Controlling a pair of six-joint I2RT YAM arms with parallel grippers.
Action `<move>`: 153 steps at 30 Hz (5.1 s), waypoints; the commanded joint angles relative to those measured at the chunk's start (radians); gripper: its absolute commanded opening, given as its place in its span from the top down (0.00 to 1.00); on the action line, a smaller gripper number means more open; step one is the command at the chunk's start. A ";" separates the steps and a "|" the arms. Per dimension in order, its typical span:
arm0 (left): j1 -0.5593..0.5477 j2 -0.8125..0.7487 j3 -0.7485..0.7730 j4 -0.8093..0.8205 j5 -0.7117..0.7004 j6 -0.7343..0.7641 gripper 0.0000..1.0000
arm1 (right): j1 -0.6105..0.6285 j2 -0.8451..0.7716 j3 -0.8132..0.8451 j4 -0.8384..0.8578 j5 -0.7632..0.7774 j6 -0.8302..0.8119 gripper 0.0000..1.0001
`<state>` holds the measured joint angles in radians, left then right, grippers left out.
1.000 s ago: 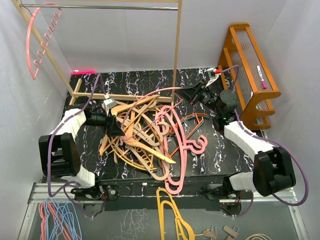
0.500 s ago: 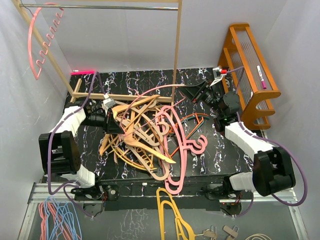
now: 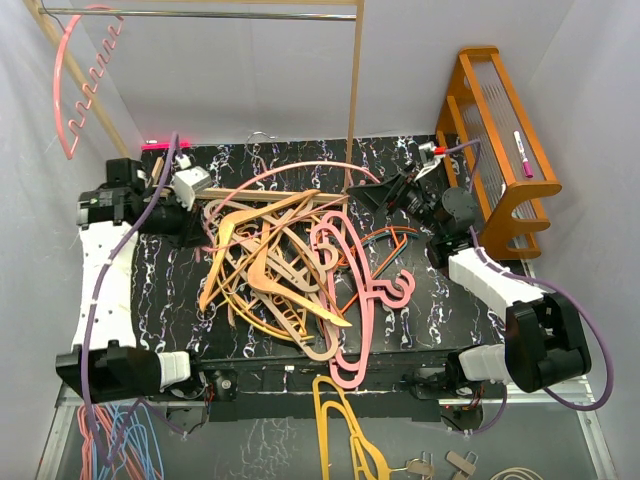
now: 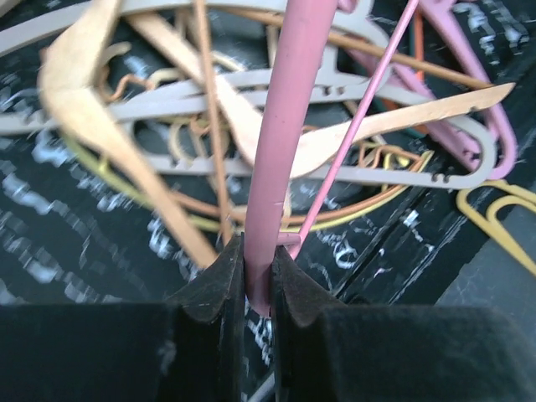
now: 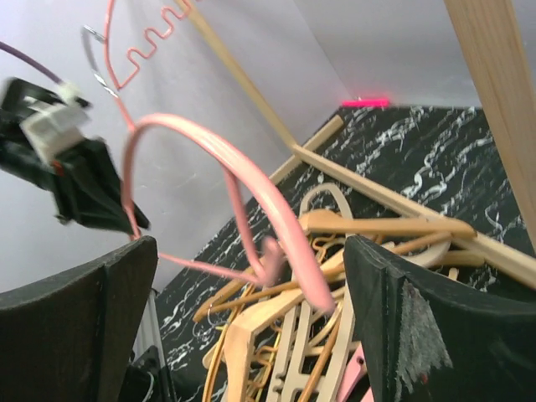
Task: Organize the hangers
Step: Pick up the hanger at the center of the board, then place the hanger at the clothesline, then pick up the hanger at the center of the board.
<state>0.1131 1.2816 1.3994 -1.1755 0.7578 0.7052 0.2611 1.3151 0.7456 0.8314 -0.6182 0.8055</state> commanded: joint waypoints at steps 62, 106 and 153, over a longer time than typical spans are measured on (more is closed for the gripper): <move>0.142 0.199 1.059 -0.026 -1.157 -0.360 1.00 | 0.024 0.062 -0.030 0.081 -0.094 -0.209 0.01; 0.146 0.375 0.976 0.297 -1.166 -0.315 1.00 | 0.024 0.109 -0.010 0.115 -0.156 -0.213 0.01; 0.175 0.182 -0.133 -0.128 0.263 -0.022 0.03 | 0.145 -0.314 -0.004 -0.783 0.365 -0.526 0.01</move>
<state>0.2955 1.5101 1.2789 -1.2362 0.9115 0.5652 0.3992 1.0145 0.6922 0.0780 -0.2687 0.2684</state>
